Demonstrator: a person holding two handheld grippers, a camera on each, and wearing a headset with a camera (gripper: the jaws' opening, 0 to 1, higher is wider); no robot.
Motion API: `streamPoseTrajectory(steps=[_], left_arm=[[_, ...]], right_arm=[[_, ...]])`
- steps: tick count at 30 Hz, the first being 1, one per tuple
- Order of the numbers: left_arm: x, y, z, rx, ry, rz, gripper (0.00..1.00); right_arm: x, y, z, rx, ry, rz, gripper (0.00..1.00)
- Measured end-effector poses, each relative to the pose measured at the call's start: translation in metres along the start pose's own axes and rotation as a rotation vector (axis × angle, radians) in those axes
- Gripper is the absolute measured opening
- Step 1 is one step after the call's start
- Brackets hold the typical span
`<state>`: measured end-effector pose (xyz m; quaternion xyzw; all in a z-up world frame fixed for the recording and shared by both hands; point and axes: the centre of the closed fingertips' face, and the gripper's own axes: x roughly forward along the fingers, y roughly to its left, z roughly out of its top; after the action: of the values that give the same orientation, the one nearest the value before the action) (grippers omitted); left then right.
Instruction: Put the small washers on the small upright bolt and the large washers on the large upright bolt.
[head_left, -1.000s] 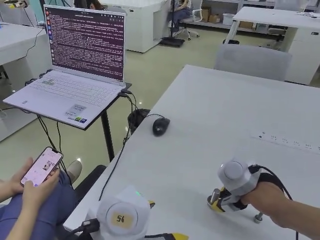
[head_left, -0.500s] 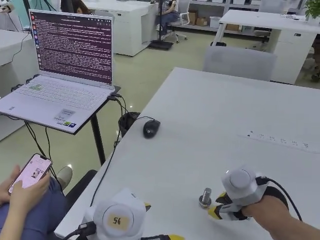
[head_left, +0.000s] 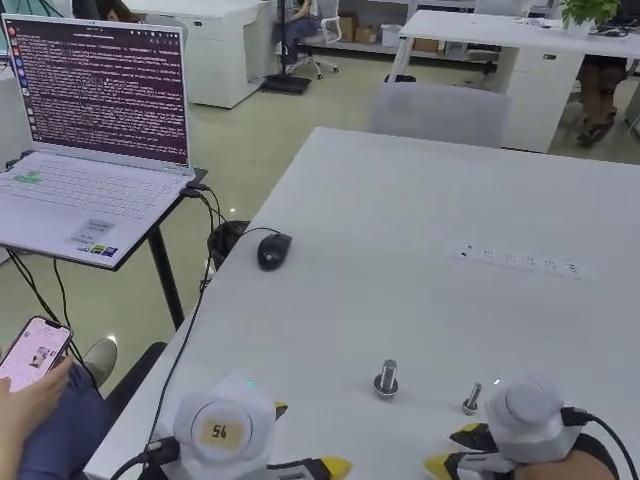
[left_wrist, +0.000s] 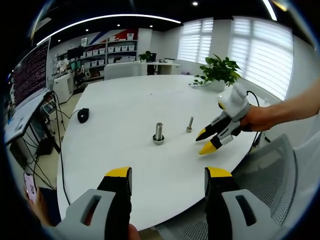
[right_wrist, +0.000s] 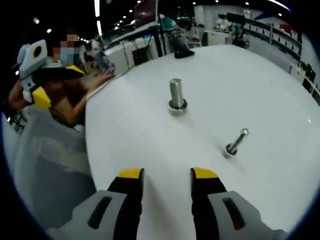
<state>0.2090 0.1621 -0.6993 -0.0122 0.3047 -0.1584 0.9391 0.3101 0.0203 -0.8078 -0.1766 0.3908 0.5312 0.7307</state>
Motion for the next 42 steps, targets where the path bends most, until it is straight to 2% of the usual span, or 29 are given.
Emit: streamPoseTrajectory(steps=[9,15,22,29,42], left_arm=[[0.009,0.000,0.001,0.018,0.008,-0.023,0.58],[0.015,0.002,0.002,0.037,0.016,-0.035,0.58],[0.020,0.009,0.010,0.047,0.004,-0.037,0.58],[0.024,0.013,0.014,0.045,-0.008,-0.033,0.58],[0.024,0.006,0.009,0.040,-0.009,-0.046,0.59]], right_arm=[[-0.038,-0.017,-0.030,0.138,-0.073,-0.076,0.45],[-0.059,-0.027,-0.033,0.191,-0.150,-0.105,0.48],[-0.079,-0.037,-0.027,0.184,-0.214,-0.150,0.55],[-0.090,-0.038,-0.020,0.144,-0.238,-0.188,0.60],[-0.098,-0.031,-0.027,0.176,-0.270,-0.218,0.65]])
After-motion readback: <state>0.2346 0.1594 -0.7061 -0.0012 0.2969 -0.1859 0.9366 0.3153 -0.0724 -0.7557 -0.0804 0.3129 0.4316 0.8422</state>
